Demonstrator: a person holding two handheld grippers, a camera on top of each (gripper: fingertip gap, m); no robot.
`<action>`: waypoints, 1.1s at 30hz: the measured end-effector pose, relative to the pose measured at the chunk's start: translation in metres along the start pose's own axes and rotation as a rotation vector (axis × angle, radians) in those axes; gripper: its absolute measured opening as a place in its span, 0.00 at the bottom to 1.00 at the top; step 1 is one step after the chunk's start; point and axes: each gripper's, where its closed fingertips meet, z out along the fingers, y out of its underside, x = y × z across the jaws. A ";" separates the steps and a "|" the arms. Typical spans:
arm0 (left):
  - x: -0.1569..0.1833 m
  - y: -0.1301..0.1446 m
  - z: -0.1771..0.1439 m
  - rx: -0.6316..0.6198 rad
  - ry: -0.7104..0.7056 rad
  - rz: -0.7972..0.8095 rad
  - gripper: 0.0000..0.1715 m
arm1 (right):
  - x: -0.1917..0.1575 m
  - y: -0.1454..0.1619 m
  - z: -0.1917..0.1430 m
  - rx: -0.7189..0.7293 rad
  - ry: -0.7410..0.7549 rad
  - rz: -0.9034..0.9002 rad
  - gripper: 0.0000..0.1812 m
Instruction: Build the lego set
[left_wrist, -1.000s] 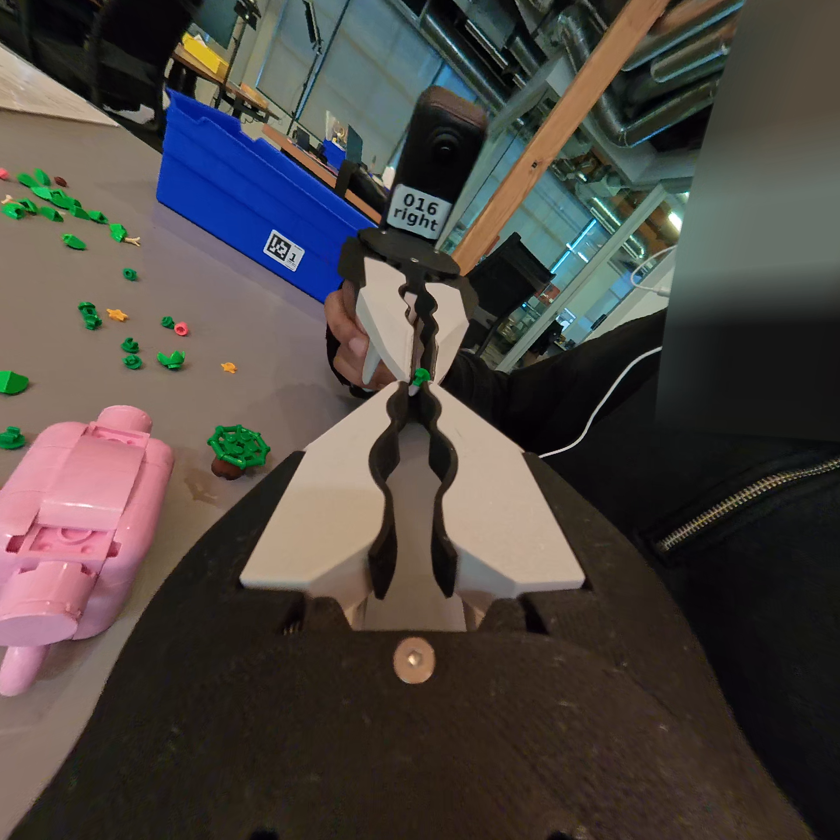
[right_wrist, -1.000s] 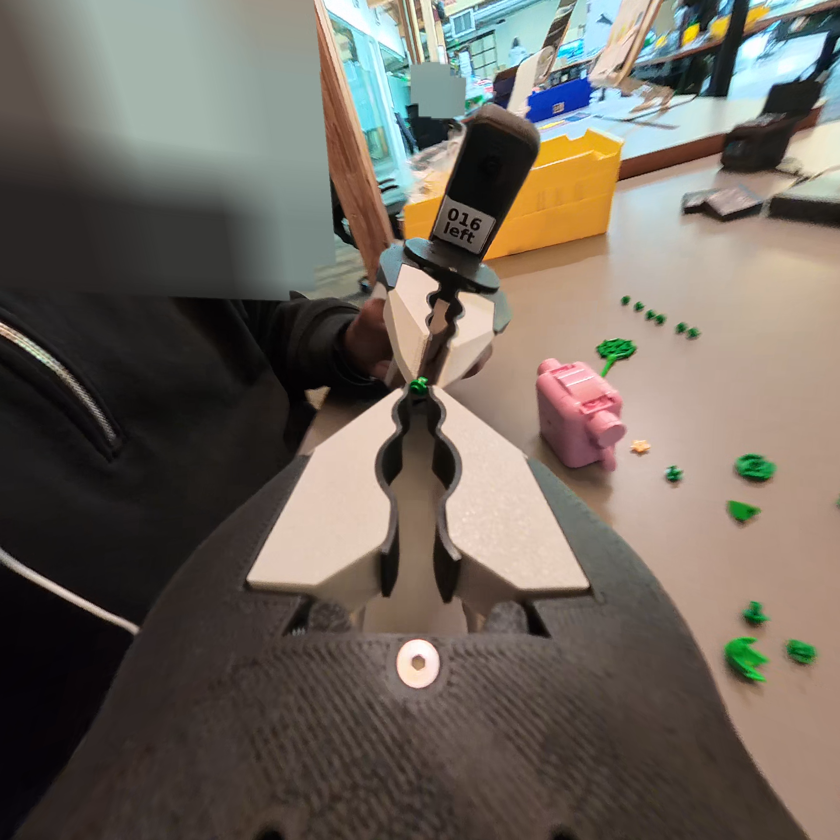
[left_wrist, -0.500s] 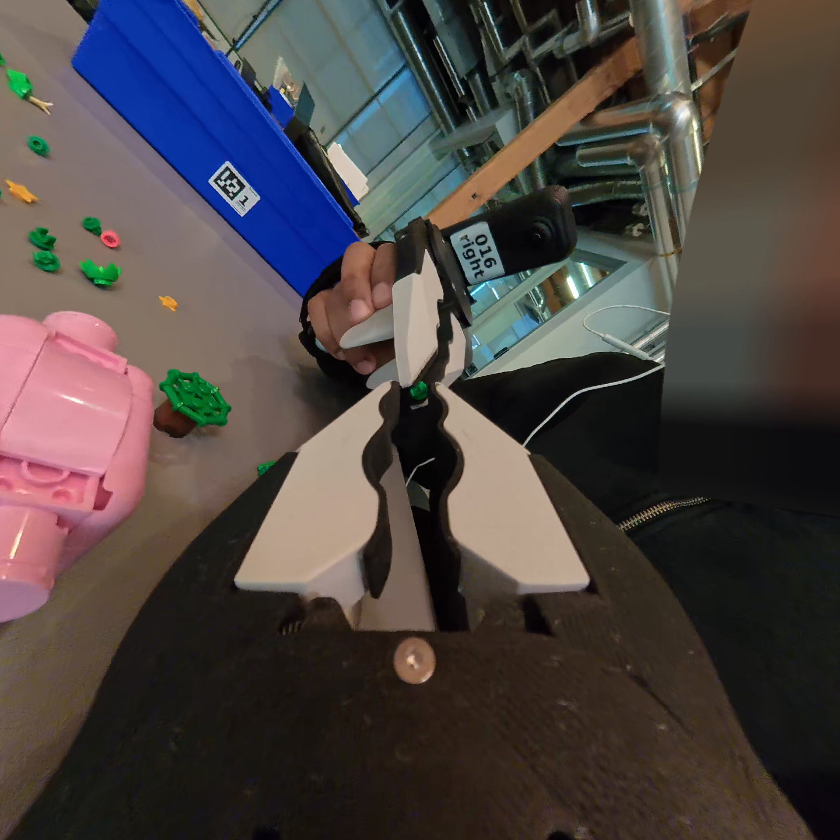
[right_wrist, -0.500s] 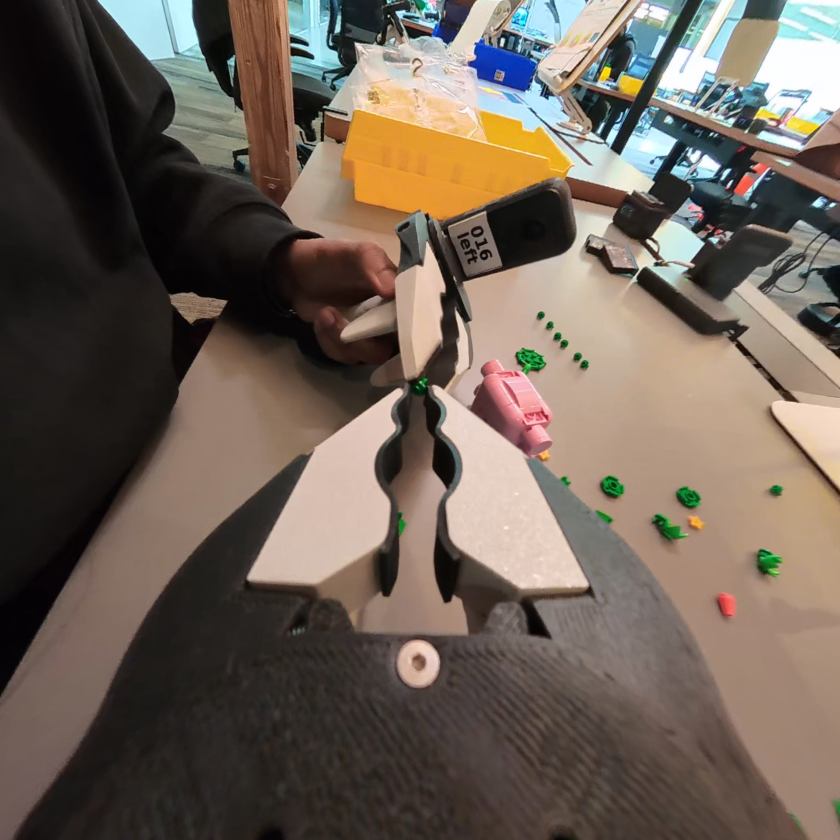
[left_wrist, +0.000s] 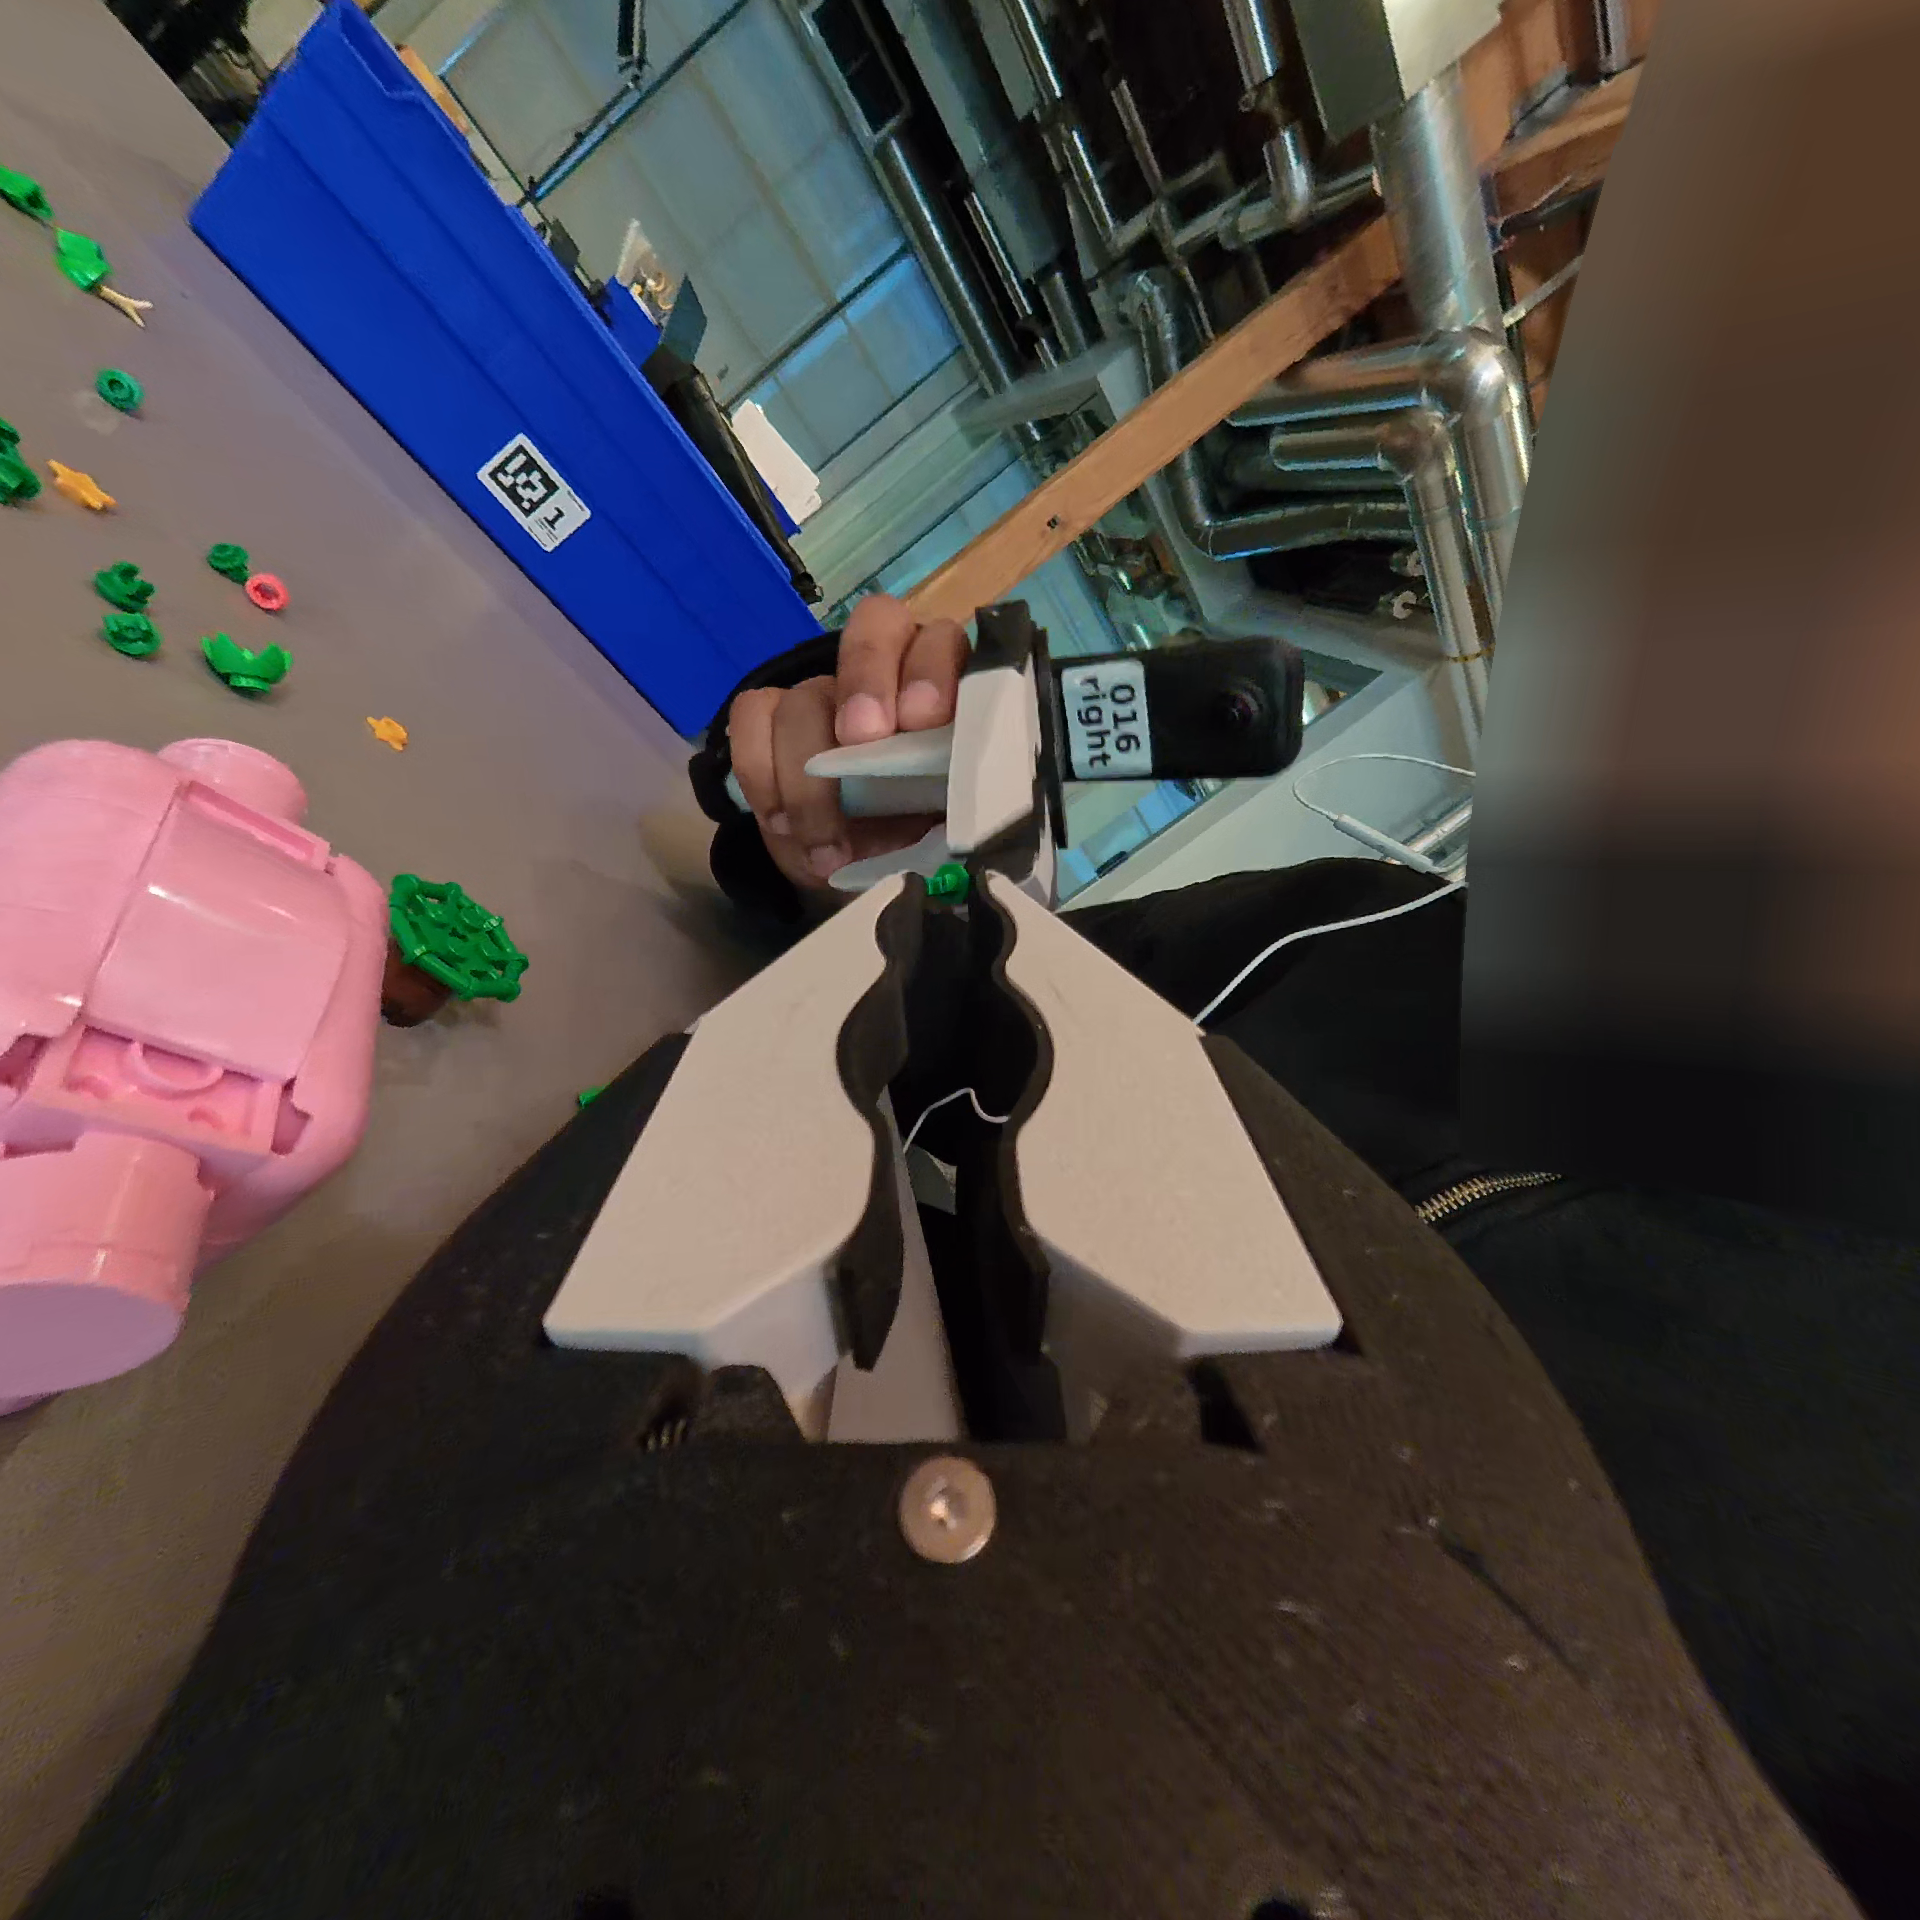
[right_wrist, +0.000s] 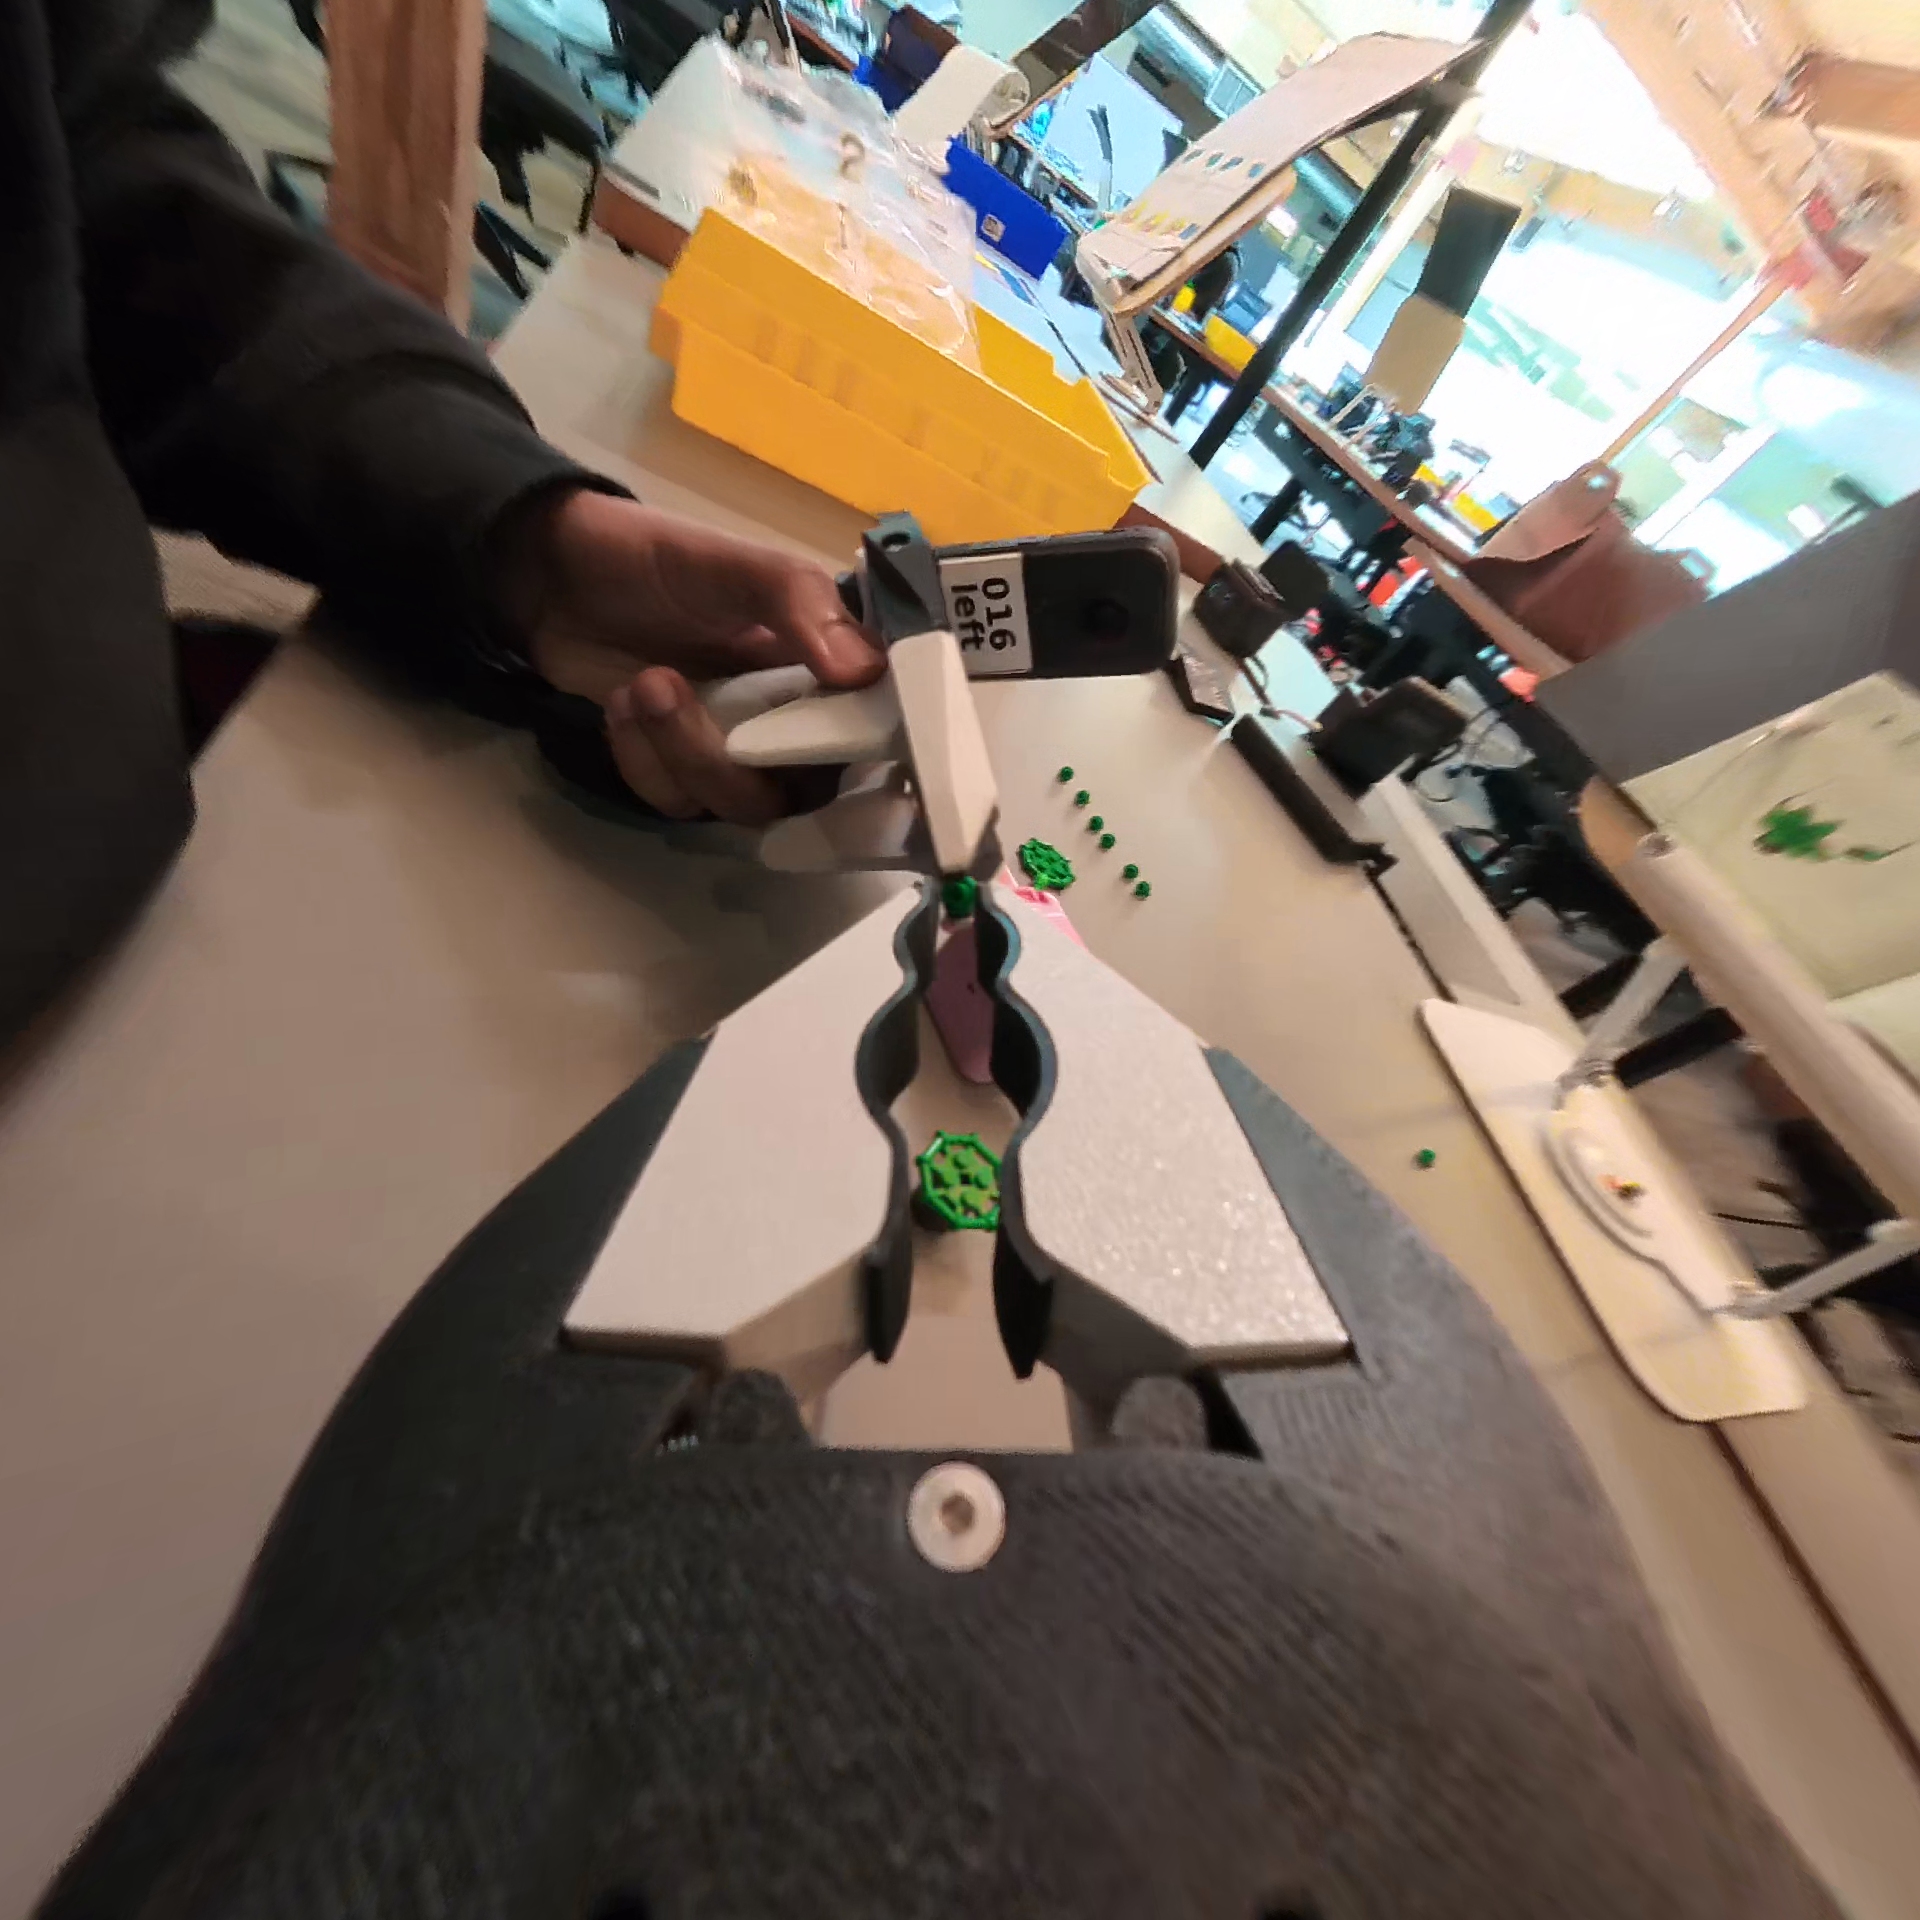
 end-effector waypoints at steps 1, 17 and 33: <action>0.000 -0.001 0.000 0.006 -0.003 0.003 0.02 | -0.001 0.001 0.001 -0.011 0.005 -0.012 0.02; -0.001 0.000 0.003 -0.006 -0.044 0.055 0.02 | 0.005 0.001 -0.002 -0.012 0.011 0.050 0.00; -0.018 0.026 0.000 -0.228 -0.188 0.199 0.02 | -0.023 0.017 -0.001 -0.094 -0.155 -0.037 0.06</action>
